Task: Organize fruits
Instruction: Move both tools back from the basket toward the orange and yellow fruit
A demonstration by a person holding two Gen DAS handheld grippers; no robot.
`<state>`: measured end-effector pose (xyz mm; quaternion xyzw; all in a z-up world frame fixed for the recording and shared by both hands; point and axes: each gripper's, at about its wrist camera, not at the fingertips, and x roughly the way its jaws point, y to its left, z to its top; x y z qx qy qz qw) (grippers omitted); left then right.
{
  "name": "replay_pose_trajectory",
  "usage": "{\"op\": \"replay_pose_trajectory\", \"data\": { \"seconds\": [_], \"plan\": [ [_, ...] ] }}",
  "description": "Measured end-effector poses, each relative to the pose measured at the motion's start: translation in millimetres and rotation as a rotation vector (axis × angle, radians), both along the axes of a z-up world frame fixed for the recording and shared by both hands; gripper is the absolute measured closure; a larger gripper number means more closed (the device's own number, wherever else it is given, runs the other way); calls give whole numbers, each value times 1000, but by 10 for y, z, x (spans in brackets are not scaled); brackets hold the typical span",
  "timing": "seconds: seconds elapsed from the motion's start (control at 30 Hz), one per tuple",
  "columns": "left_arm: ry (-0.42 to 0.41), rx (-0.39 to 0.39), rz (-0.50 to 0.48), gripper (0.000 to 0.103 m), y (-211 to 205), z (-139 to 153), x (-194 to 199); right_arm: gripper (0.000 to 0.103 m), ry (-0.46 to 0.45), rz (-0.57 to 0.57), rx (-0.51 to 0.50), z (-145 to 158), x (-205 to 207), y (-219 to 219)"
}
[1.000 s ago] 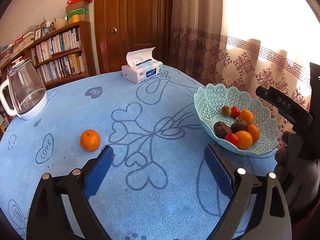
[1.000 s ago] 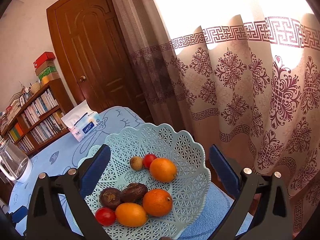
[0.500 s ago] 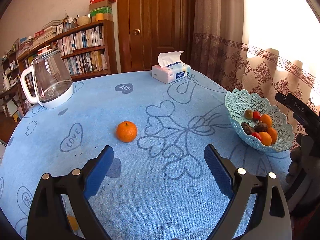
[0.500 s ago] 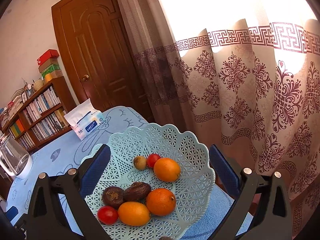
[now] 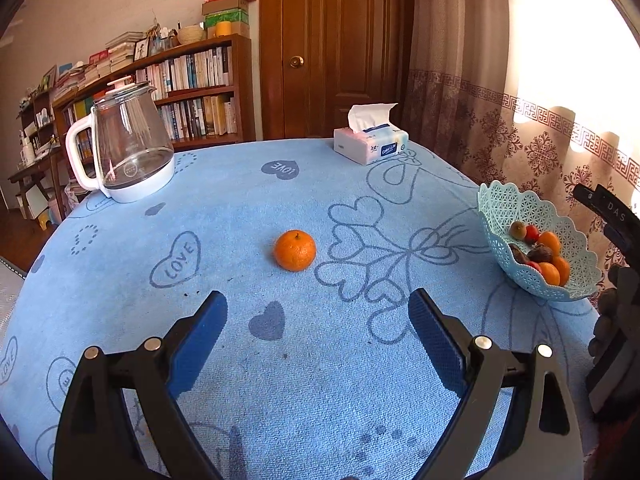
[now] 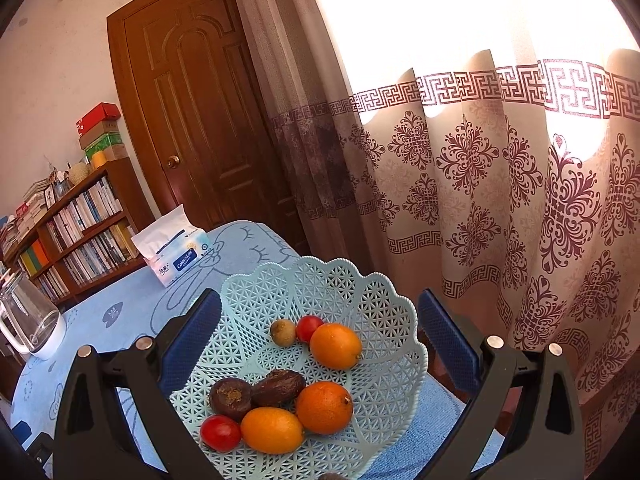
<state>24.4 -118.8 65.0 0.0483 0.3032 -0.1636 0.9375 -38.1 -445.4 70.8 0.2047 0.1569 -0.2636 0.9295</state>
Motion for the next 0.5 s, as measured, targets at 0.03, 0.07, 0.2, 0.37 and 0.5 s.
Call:
{"op": "replay_pose_trajectory", "data": {
  "seconds": [0.03,0.07,0.2,0.37,0.5],
  "plan": [
    [0,-2,6,12,30,4,1,3,-7,4,-3,17,-11,21],
    [0,-5,12,12,66,8,3,3,-13,9,-7,38,-22,48],
    [2,-22,47,12,240,28,9,3,-36,42,-38,128,-50,203],
    [7,-24,94,12,474,33,1,3,-43,114,-56,183,-35,443],
    [1,-4,126,12,694,38,-49,3,-50,156,-84,223,-42,647]
  ]
}}
